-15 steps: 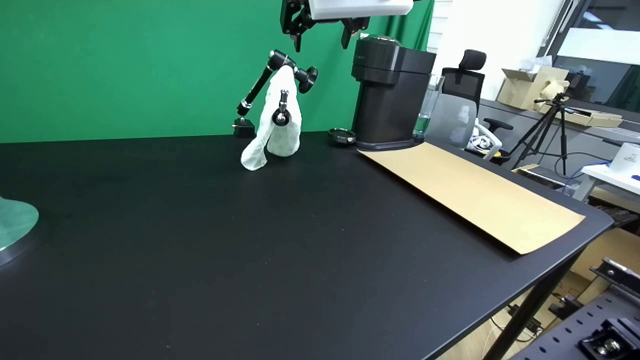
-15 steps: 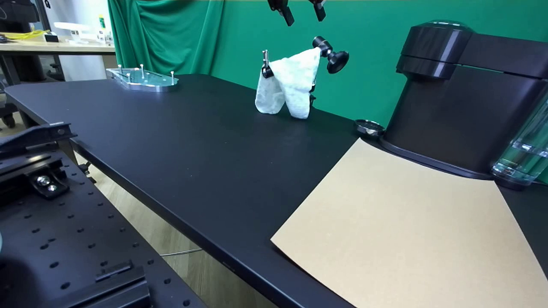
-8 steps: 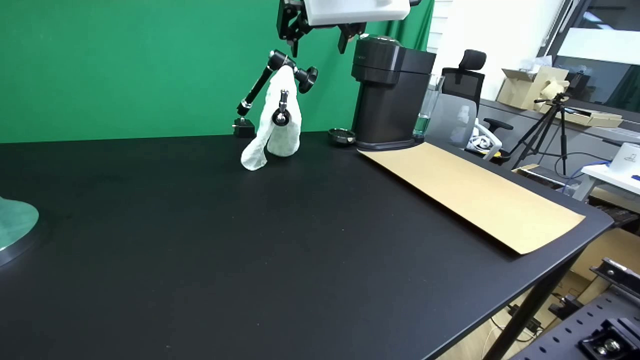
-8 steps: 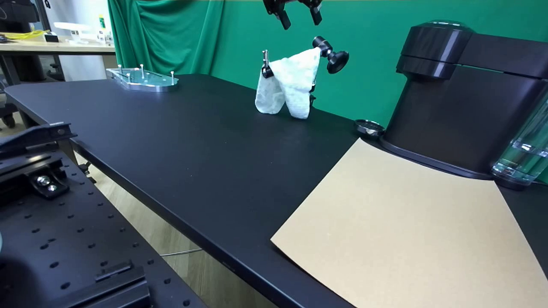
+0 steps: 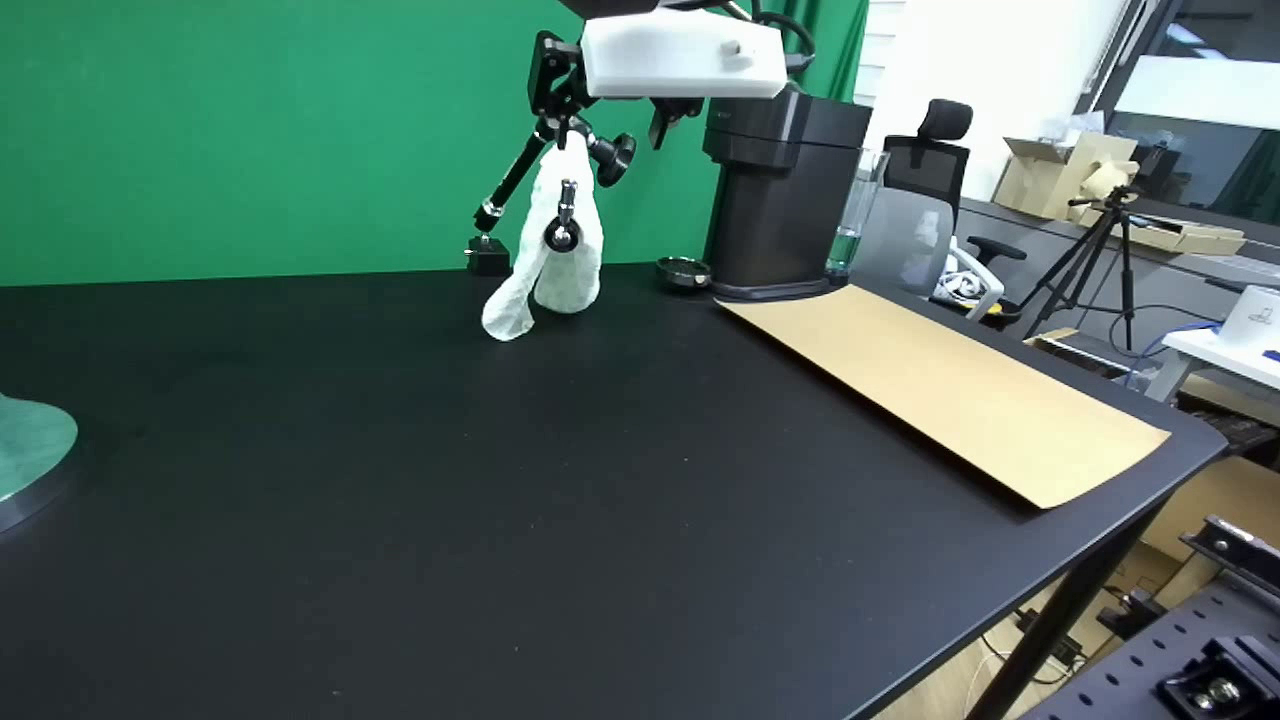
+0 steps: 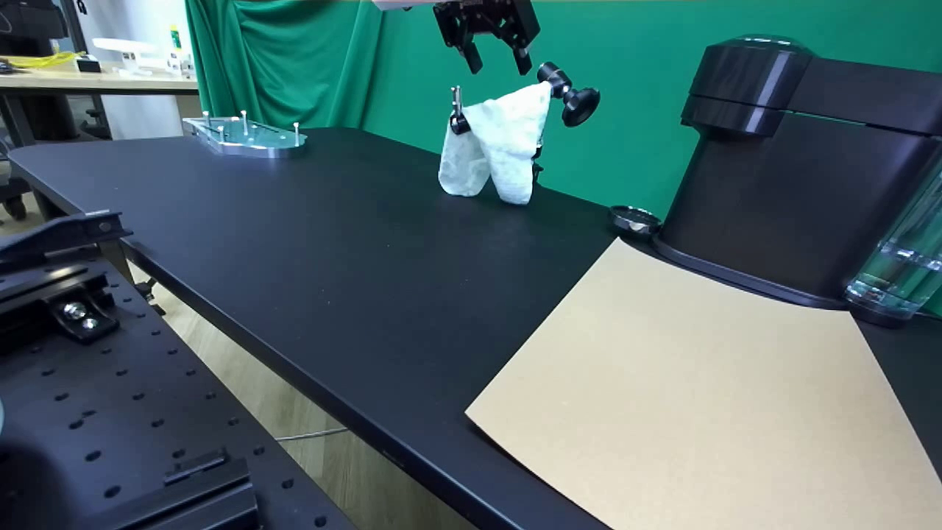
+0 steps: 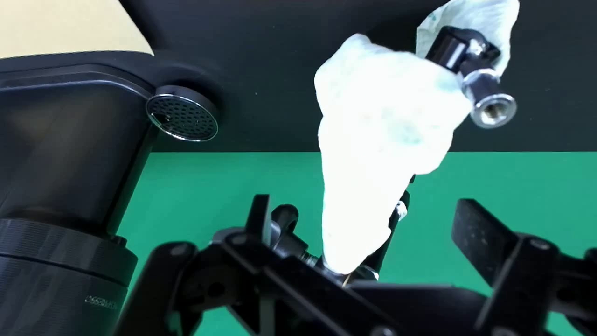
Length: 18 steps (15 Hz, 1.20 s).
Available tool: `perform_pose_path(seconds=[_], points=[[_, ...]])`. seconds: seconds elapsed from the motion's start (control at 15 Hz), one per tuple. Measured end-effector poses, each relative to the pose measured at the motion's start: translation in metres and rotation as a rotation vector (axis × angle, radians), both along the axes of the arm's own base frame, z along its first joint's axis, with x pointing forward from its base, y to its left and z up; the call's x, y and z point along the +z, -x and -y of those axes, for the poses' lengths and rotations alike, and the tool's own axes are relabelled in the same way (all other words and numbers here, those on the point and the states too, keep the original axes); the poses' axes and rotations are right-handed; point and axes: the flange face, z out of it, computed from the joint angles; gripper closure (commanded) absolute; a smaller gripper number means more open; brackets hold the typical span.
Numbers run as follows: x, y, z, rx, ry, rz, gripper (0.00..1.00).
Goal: Remove the white cloth from the black stand and place it on the black table
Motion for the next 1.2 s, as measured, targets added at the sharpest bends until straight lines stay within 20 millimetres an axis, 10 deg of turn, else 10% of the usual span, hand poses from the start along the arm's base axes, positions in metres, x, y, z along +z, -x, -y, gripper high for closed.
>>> perform_pose_path(seconds=[0.47,1.2], points=[[-0.022,-0.012,0.007,-0.021,-0.067,0.016,0.0],[-0.044,-0.025,0.0,-0.004,-0.148,0.051,0.89]])
